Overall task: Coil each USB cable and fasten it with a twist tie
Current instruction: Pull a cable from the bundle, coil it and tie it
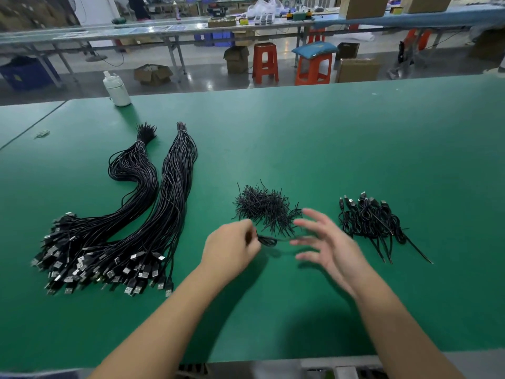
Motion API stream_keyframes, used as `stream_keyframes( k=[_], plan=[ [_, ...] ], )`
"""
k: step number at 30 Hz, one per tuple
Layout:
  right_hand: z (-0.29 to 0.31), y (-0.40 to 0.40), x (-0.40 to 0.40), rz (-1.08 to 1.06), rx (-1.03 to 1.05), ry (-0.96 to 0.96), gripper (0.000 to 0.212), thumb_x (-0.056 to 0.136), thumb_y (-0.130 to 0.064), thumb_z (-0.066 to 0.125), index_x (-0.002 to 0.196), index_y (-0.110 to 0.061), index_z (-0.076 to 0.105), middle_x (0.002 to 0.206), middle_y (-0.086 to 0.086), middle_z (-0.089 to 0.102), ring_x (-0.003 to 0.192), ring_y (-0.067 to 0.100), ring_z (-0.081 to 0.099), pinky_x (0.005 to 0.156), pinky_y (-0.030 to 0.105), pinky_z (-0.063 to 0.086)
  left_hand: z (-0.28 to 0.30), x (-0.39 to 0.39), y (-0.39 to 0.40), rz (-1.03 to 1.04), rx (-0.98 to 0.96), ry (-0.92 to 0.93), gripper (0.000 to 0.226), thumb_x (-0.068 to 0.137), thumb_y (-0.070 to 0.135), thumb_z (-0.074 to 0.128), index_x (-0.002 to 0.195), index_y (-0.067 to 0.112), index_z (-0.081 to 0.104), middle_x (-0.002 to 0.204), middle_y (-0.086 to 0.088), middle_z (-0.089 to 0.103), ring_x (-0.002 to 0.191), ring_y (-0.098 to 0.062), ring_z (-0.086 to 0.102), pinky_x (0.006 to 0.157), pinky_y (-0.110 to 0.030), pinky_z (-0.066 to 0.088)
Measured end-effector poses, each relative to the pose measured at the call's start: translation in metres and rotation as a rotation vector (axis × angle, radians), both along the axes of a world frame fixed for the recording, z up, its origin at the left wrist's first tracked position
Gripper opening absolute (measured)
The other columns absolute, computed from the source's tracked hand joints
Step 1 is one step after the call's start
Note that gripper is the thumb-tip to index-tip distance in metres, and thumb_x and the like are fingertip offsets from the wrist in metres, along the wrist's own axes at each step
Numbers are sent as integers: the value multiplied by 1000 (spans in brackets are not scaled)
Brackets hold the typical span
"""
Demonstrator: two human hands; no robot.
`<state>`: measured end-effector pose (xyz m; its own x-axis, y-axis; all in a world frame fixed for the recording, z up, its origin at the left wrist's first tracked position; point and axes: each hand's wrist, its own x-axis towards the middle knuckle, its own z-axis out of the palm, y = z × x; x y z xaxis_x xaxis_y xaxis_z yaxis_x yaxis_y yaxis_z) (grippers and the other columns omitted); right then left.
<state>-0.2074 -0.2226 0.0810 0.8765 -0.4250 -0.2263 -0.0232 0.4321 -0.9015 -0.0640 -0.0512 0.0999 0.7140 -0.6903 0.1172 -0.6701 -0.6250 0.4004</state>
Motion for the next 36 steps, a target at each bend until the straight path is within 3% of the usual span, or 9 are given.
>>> stream_keyframes(
  k=[2, 6, 11, 15, 21, 25, 30, 33, 36],
  plan=[
    [10, -6, -3, -87, -10, -15, 30, 99, -23, 53, 128, -23, 60, 127, 0, 67, 99, 29, 71, 70, 37, 60, 9, 5, 2, 83, -182, 314, 10, 83, 23, 64, 73, 22, 61, 65, 5, 66, 56, -6, 54, 54, -24, 44],
    [17, 14, 5, 24, -478, 28, 36, 96, -3, 59, 122, -29, 61, 122, -9, 68, 96, 17, 70, 73, 31, 60, 22, -2, -2, 139, -428, 835, 14, 86, 10, 66, 73, 14, 66, 68, -6, 70, 53, -10, 57, 48, -22, 41],
    [26, 31, 23, 30, -800, 86, 21, 91, -14, 69, 108, -26, 72, 94, -1, 74, 74, 15, 62, 70, 25, 53, 25, -11, -9, 95, -476, 1106, 11, 88, 7, 63, 79, 12, 66, 70, -2, 68, 52, -8, 57, 46, -21, 40],
    [29, 33, 26, 23, -820, 115, 8, 91, -14, 69, 97, -14, 75, 79, 3, 71, 62, 5, 57, 56, 19, 47, 27, -10, -9, 48, -430, 915, 15, 87, 7, 65, 75, 14, 63, 65, -1, 66, 53, -10, 54, 48, -21, 40],
    [25, 31, 26, -12, -523, 172, 21, 94, -17, 66, 112, -21, 56, 57, -8, 59, 48, 7, 51, 50, 13, 43, 27, -13, -3, -274, -171, -20, 10, 90, 22, 62, 83, 23, 55, 77, 6, 62, 75, -19, 58, 66, -32, 47],
    [25, 30, 25, 40, -257, 119, 6, 95, -8, 64, 98, -10, 59, 67, 14, 48, 49, 15, 45, 47, 23, 49, 23, -14, -1, -501, -91, -583, 12, 80, 12, 69, 83, 18, 59, 75, 2, 57, 72, -23, 54, 60, -34, 43],
    [19, 24, 19, 76, -47, 66, 20, 90, 12, 59, 98, -2, 71, 85, 16, 66, 69, 23, 64, 68, 28, 60, 19, -15, 1, -416, -139, -367, 6, 87, 14, 63, 85, 15, 58, 79, 0, 58, 76, -26, 55, 65, -38, 46],
    [19, 26, 17, 124, -219, 63, 25, 87, 11, 65, 103, -6, 71, 83, 5, 74, 70, 17, 69, 77, 25, 59, 20, -13, 0, -250, -199, 11, 7, 92, 20, 59, 86, 23, 55, 80, 6, 62, 78, -20, 57, 73, -38, 49],
    [20, 27, 18, 96, -472, 105, 13, 83, -5, 77, 96, -8, 75, 81, 2, 72, 68, 8, 61, 66, 21, 53, 21, -12, -1, -244, -192, 131, 12, 91, 20, 59, 84, 27, 52, 78, 9, 60, 76, -18, 55, 75, -39, 50]
  ],
)
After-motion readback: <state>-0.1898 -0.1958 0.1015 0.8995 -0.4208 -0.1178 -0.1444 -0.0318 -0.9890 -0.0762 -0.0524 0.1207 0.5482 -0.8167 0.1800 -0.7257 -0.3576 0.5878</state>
